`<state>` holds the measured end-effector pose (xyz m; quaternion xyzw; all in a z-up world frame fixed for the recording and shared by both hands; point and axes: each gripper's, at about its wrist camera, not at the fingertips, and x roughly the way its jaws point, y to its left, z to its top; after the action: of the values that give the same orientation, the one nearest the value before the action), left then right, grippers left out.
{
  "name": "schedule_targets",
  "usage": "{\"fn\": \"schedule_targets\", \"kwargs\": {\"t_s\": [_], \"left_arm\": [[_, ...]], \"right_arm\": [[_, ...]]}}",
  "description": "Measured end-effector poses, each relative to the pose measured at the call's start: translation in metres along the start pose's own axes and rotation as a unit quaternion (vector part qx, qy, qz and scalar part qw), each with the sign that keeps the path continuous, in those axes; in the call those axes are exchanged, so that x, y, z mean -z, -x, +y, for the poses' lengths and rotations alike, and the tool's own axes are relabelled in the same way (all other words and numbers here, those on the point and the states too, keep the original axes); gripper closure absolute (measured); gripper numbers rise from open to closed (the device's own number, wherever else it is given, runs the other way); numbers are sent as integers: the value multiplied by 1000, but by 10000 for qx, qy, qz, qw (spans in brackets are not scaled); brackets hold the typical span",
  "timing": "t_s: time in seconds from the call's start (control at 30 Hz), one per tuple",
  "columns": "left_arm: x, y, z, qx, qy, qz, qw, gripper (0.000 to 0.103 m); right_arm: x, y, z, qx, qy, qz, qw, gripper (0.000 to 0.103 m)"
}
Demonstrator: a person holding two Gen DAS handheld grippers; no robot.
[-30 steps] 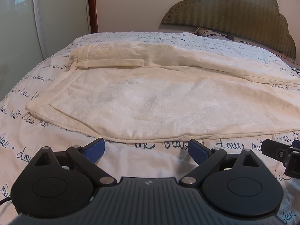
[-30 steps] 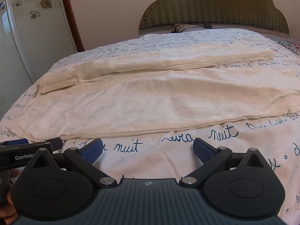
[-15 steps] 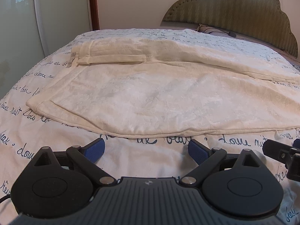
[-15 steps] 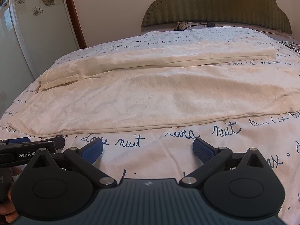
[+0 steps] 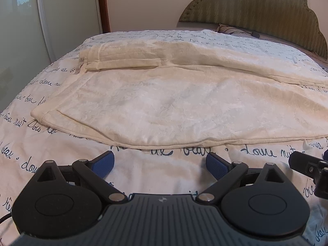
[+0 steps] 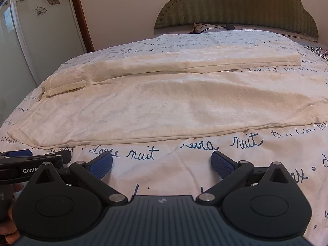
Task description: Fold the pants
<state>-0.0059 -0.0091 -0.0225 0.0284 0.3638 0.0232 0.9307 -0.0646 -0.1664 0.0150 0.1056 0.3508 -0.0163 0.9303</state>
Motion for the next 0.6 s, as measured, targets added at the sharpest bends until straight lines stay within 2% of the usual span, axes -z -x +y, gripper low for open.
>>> {"fn": "schedule_targets", "kwargs": {"t_s": [0.6], "left_arm": [[1, 3, 0, -96, -25, 34, 9999, 5]], "right_arm": [[1, 2, 1, -27, 6, -7, 10000, 0]]}}
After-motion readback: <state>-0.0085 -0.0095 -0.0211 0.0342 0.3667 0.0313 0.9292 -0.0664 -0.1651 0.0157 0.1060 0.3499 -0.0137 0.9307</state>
